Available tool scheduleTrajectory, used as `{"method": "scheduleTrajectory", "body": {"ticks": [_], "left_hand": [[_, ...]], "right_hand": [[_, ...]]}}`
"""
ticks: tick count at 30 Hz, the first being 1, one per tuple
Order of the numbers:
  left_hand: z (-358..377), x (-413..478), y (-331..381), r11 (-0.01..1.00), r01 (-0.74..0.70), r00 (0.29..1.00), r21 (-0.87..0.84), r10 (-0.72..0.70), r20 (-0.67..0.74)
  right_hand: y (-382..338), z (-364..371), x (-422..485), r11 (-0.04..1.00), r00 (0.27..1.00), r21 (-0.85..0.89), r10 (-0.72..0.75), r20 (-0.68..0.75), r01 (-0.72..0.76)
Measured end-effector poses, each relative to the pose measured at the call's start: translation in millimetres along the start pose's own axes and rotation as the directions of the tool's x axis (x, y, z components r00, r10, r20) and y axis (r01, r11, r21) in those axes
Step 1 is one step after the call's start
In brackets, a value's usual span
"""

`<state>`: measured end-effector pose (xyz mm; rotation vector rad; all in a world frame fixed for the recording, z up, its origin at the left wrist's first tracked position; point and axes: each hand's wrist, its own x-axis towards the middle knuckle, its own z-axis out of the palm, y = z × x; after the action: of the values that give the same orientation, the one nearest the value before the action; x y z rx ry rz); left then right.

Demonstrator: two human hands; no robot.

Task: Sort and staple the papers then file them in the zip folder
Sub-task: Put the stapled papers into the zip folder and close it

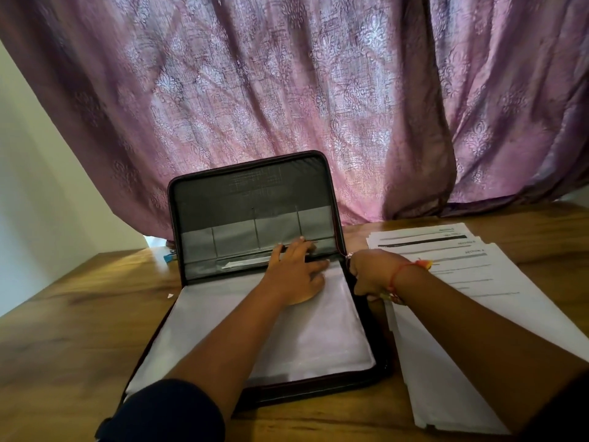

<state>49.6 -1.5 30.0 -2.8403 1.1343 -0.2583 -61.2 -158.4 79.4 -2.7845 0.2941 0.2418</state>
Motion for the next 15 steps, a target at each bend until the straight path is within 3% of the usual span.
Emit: {"method": "scheduleTrajectory", "body": {"ticks": [7, 12, 15], "left_hand": [[12.3, 0.3, 0.0, 0.972, 0.078, 0.995, -0.222, -0.063, 0.073], [11.5, 2.3, -4.0, 0.977, 0.045, 0.995, -0.209, -0.025, 0.100], [9.6, 0.4, -4.2, 0.981, 0.033, 0.994, -0.193, -0.012, 0.106]], "right_hand": [[3.3, -4.3, -0.8, 0.999, 0.996, -0.040, -0.004, -0.087, 0.001], [22.5, -37.4, -11.9, 0.998, 0.947, -0.050, -0.047, -0.319, 0.033], [56.4, -36.9, -10.1, 0.993, 0.957, -0.122, -0.042, -0.286, 0.007]]}}
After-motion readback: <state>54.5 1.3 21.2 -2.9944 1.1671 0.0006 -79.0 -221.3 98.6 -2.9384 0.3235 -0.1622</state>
